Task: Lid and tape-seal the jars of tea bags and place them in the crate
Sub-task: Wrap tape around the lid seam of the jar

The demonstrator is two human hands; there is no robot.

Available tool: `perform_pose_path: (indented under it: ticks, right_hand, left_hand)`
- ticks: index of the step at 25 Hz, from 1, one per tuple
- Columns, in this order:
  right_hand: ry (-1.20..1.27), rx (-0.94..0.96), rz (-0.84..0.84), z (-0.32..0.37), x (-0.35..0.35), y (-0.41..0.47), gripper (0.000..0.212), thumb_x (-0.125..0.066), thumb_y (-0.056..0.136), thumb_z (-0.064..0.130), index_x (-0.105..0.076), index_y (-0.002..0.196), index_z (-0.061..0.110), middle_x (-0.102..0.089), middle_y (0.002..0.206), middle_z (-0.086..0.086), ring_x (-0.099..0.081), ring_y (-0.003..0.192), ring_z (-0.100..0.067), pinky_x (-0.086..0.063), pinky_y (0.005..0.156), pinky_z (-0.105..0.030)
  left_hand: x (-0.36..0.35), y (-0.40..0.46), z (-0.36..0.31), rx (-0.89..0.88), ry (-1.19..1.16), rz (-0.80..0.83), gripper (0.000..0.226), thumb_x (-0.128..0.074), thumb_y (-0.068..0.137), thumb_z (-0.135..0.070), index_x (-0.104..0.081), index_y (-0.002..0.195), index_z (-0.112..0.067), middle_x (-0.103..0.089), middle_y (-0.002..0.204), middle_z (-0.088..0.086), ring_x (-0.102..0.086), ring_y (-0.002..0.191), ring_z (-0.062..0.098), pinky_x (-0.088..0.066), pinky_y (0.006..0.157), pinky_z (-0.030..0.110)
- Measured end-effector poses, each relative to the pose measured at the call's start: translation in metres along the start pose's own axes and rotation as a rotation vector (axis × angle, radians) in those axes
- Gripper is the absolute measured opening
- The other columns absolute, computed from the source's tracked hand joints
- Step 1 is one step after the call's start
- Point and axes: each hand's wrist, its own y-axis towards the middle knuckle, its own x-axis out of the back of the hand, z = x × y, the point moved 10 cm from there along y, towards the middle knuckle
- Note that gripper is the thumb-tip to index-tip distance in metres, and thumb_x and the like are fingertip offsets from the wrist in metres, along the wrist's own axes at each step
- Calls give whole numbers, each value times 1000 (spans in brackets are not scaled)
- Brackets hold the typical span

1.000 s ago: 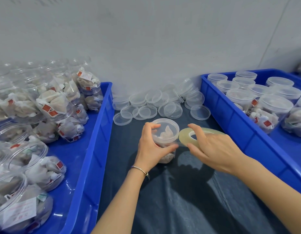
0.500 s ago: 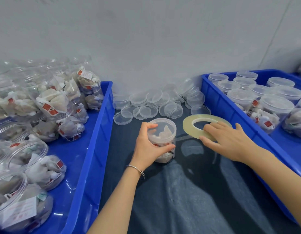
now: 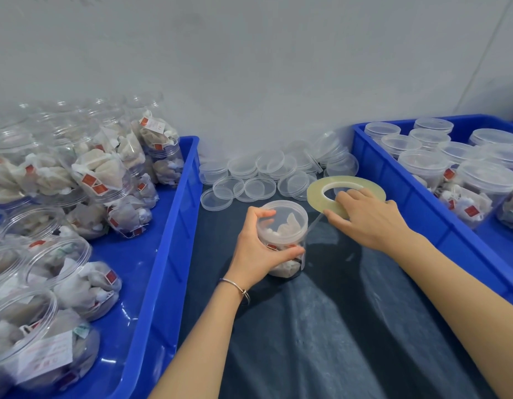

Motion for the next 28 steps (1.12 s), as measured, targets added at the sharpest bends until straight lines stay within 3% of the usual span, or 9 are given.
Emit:
perform_pose_path:
  ticks: [10, 15, 19, 21, 25, 28]
  right_hand:
    - [61, 66, -60, 26, 2, 11, 42, -25, 90, 59, -42, 90, 21, -44, 96, 10, -42, 104, -15, -39, 75, -42]
    - [16, 112, -69, 40, 3, 12, 46, -26, 90, 61, -47, 97, 20, -43, 96, 11, -44, 103, -16, -35, 75, -40]
    - [26, 125, -49, 44, 5, 9, 45, -27, 91, 60, -48, 95, 20, -38, 94, 13, -43, 103, -14, -36, 75, -41]
    - [61, 112, -30, 44, 5, 8, 42, -29, 94, 59, -47, 95, 21, -40, 97, 13, -42, 106, -13, -38, 77, -42]
    - [65, 69, 22, 38, 4, 4, 40, -30, 96, 56, -48, 98, 19, -43, 103, 11, -42, 111, -13, -42, 81, -45]
    - [73, 26, 50, 35, 3, -1, 34, -30, 96, 51, -40, 91, 20, -38, 98, 11, -40, 107, -14, -39, 77, -42]
  left_hand:
    - [0, 0, 0, 12, -8, 54, 72, -92, 51, -30, -44, 103, -37, -51, 113, -31, -50, 117, -1, -47, 100, 39]
    - [-1, 0, 2, 31, -72, 140, 73, -91, 58, -13, -43, 113, -22, -51, 125, -9, -49, 123, 8, -45, 103, 42]
    - [-3, 3, 0, 58, -34, 203, 93, -90, 59, -10, -28, 126, -24, -47, 127, -8, -49, 118, -1, -42, 98, 15]
    - [-4, 5, -1, 83, -1, 223, 93, -90, 59, -12, -25, 124, -20, -45, 130, -5, -49, 117, -2, -42, 92, 9]
    - [3, 3, -8, 64, -27, 135, 94, -90, 58, -8, -36, 134, -18, -37, 132, -7, -47, 121, 4, -45, 98, 20]
    - [3, -6, -5, 74, -117, 68, 105, -84, 66, -1, -22, 147, -23, -39, 131, -8, -47, 122, -1, -41, 102, 19]
